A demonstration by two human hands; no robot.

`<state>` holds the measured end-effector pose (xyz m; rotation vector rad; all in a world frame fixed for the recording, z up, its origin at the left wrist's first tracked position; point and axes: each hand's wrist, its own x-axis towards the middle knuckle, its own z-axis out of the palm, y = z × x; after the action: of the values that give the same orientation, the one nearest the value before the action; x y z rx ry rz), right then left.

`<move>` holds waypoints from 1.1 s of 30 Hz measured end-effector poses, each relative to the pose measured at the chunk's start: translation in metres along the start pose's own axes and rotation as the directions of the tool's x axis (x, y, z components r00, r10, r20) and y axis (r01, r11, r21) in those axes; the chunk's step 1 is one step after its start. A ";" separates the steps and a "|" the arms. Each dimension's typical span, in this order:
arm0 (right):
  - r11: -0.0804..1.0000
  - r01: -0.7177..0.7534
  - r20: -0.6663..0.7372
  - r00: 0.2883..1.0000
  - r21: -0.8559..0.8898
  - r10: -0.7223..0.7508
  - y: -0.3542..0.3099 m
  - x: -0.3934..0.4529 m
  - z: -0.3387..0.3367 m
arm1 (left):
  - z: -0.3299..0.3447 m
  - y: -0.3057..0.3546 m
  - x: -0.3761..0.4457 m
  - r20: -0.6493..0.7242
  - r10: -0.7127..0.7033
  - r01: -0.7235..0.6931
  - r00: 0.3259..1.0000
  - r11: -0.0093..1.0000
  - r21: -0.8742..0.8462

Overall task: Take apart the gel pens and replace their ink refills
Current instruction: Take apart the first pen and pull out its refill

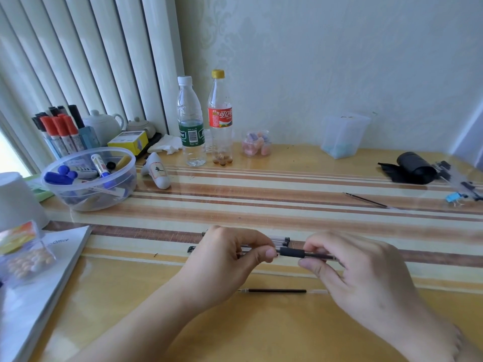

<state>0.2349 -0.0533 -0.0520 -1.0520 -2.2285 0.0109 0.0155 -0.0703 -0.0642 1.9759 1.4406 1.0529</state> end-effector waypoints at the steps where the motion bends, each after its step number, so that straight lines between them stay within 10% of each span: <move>1: 1.000 0.023 -0.007 1.000 -0.020 -0.023 0.001 0.000 0.001 | 0.001 -0.001 0.000 0.024 0.005 -0.007 1.000 0.998 0.064; 12: 0.999 -0.013 0.105 0.994 -0.044 0.018 0.000 -0.001 0.009 | -0.001 0.001 -0.001 0.041 0.378 -0.348 0.925 0.797 0.493; 16: 0.996 -0.061 0.186 0.981 0.065 0.048 0.002 -0.001 0.011 | -0.004 0.006 0.000 0.000 0.303 -0.264 0.953 0.830 0.492; 25: 0.984 -0.071 0.037 0.997 0.160 0.066 0.006 -0.001 0.003 | -0.021 0.001 0.005 -0.062 -0.008 0.009 0.998 1.000 0.010; 33: 0.984 -0.028 -0.100 0.994 0.174 0.046 0.009 0.003 0.001 | -0.016 0.003 0.007 -0.053 -0.126 0.079 0.991 0.847 -0.526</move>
<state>0.2389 -0.0453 -0.0537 -0.9767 -2.0737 0.1589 0.0058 -0.0654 -0.0502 1.4599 1.1242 1.3271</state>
